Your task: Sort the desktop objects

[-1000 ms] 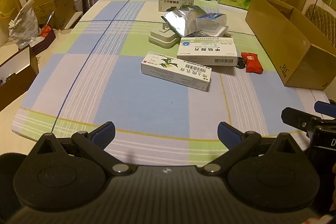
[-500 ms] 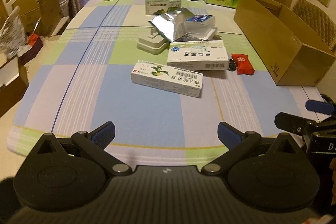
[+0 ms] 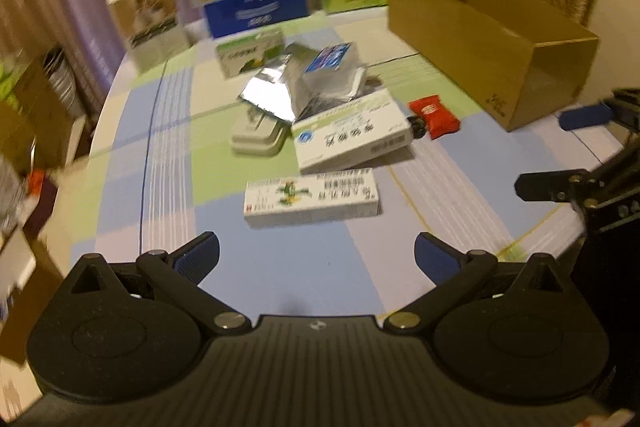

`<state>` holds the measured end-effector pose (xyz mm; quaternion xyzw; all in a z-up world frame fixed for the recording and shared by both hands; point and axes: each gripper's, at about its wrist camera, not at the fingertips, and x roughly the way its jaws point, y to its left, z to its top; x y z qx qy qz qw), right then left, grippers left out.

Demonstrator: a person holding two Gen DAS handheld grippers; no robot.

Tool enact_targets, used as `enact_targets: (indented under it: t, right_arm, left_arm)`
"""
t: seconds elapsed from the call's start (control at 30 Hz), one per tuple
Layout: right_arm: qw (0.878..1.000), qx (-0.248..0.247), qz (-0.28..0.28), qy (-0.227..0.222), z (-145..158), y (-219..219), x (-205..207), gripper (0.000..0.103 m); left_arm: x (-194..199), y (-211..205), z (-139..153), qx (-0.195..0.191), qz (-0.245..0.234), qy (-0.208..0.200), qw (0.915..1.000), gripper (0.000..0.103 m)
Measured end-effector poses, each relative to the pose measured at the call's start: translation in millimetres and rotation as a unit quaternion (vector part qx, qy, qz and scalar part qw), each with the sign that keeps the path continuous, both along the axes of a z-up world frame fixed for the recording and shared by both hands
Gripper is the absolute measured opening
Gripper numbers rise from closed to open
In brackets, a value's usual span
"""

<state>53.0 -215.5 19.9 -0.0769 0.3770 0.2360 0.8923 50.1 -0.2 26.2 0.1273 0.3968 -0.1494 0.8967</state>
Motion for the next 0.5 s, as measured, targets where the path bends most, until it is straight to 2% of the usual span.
enact_targets:
  t: [0.13, 0.5]
  right_arm:
    - [1.0, -0.019, 0.013, -0.002, 1.0, 2.1, 6.9, 0.101]
    - [0.998, -0.047, 0.036, 0.0, -0.7, 12.8, 21.6, 0.101]
  left_arm:
    - [9.9, 2.4, 11.7, -0.007, -0.023, -0.014, 0.9996, 0.102]
    - [35.5, 4.8, 30.5, 0.021, -0.103, -0.041, 0.9936, 0.102]
